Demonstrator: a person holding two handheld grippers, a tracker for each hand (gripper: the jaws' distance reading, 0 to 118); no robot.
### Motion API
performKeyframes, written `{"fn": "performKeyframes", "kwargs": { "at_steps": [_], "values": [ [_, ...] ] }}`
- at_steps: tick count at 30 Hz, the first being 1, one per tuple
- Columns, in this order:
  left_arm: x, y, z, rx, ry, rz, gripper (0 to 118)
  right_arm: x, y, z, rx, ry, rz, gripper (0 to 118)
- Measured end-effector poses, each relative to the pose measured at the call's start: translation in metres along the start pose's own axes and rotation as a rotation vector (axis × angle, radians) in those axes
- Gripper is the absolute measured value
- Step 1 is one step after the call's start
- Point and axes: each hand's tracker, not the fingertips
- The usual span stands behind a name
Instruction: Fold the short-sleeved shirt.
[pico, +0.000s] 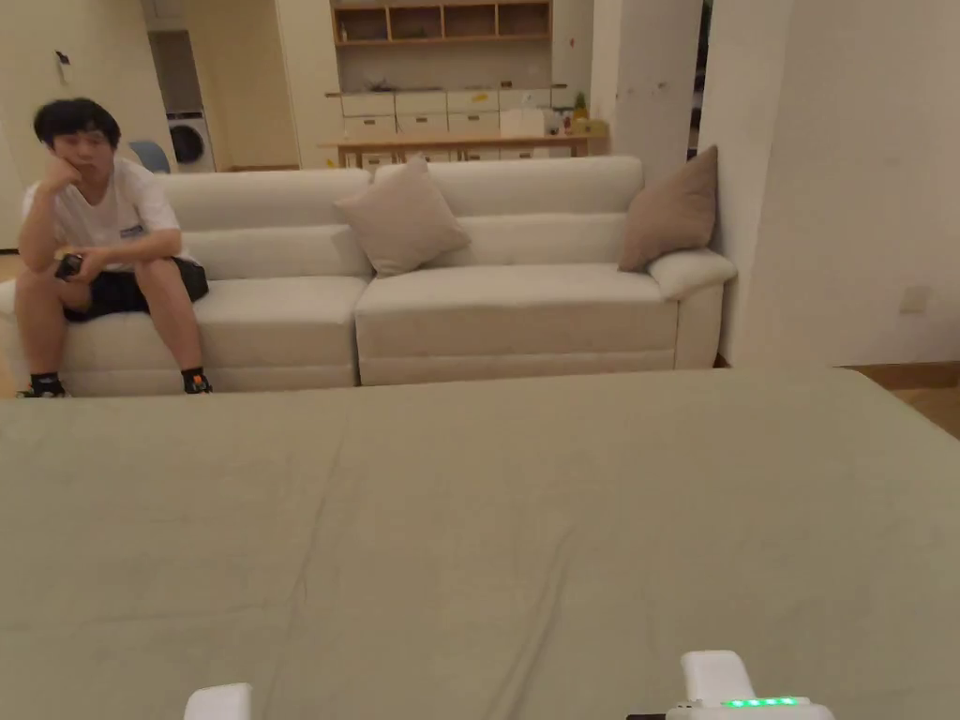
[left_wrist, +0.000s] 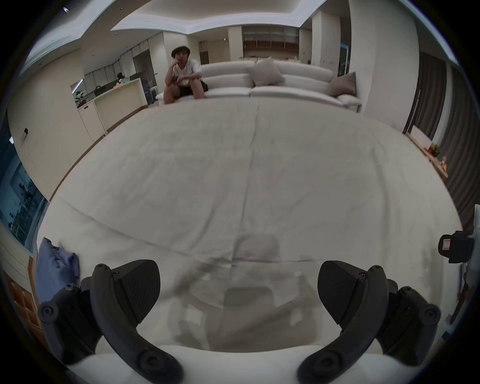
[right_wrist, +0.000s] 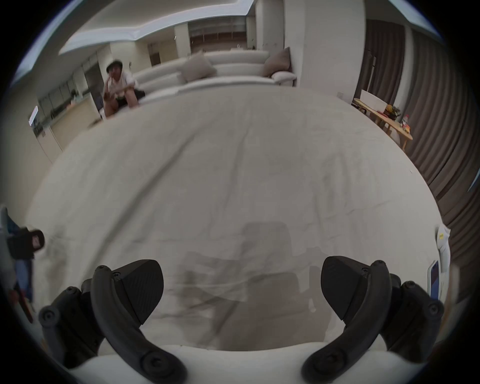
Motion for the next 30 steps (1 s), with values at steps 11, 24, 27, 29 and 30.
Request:
{"fn": "performKeyframes", "kwargs": {
  "at_steps": [11, 24, 27, 29, 30],
  "values": [
    [-0.015, -0.025, -0.035, 0.01, -0.1, 0.004, 117, -0.002, -0.033, -0.02, 0.07, 0.026, -0.033, 118],
    [-0.016, -0.023, -0.038, -0.009, -0.106, 0.005, 117, -0.001, -0.032, -0.023, 0.072, 0.034, -0.039, 118],
    [-0.015, -0.022, -0.036, -0.011, -0.106, 0.005, 117, -0.007, -0.029, -0.02, 0.059, 0.013, -0.024, 118],
    [-0.015, -0.022, -0.036, -0.012, -0.106, 0.005, 117, 0.001, -0.03, -0.019, 0.067, 0.037, -0.041, 118],
    [-0.015, -0.023, -0.037, -0.011, -0.106, 0.005, 117, 0.001, -0.029, -0.021, 0.06, 0.043, -0.044, 118]
  ]
}}
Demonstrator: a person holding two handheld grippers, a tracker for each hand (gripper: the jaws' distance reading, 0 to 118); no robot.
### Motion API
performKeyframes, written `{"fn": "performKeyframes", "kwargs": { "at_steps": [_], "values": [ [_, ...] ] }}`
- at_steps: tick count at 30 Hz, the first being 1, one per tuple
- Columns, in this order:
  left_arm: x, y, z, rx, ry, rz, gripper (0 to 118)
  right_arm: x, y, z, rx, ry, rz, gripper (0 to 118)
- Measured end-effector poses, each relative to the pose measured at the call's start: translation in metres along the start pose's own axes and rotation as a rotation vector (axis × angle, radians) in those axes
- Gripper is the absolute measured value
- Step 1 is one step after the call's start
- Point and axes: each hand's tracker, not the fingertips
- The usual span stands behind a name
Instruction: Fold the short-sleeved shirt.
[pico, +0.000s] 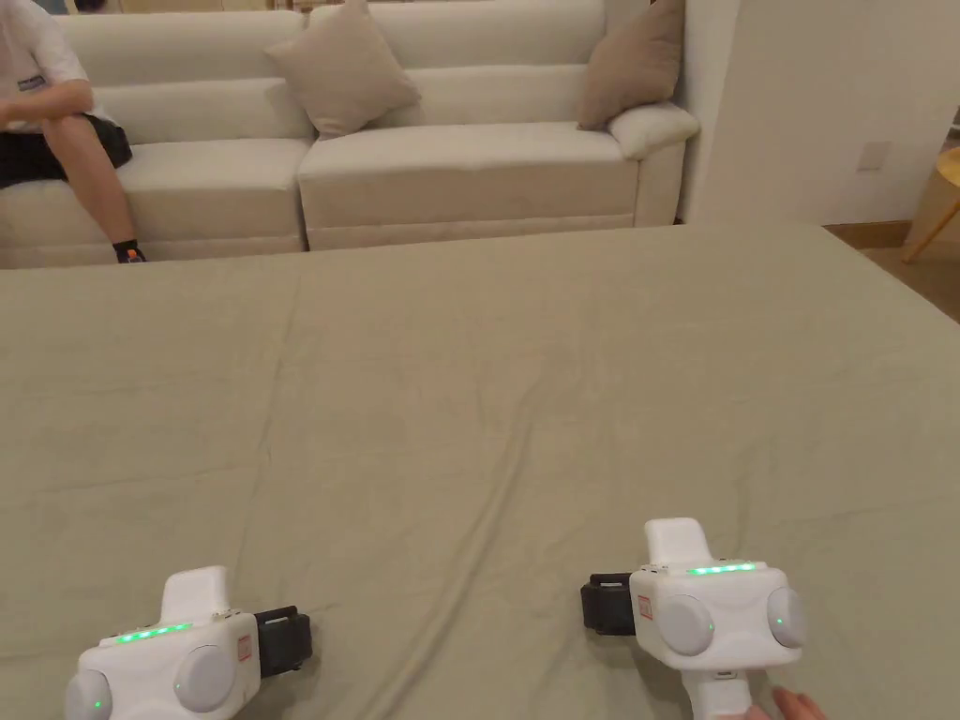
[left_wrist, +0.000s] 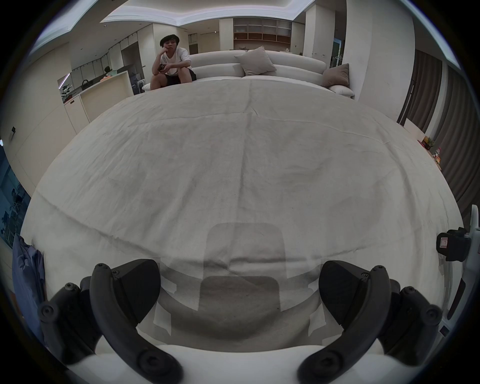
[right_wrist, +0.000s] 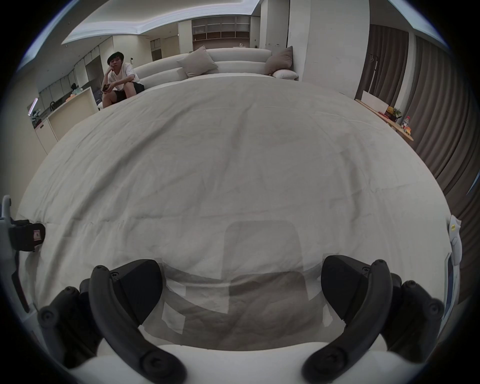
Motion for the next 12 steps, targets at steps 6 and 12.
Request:
{"fn": "performKeyframes", "kwargs": {
  "at_steps": [6, 12],
  "values": [
    [0.0001, -0.0001, 0.0003, 0.0, 0.0, 0.0, 117, -0.0016, -0.0008, 0.0003, 0.002, -0.008, 0.007, 118],
    [0.0008, 0.0005, 0.0005, 0.0, 0.0, 0.0, 117, -0.0023, -0.0005, -0.0007, 0.001, -0.012, 0.01, 118]
  ]
}}
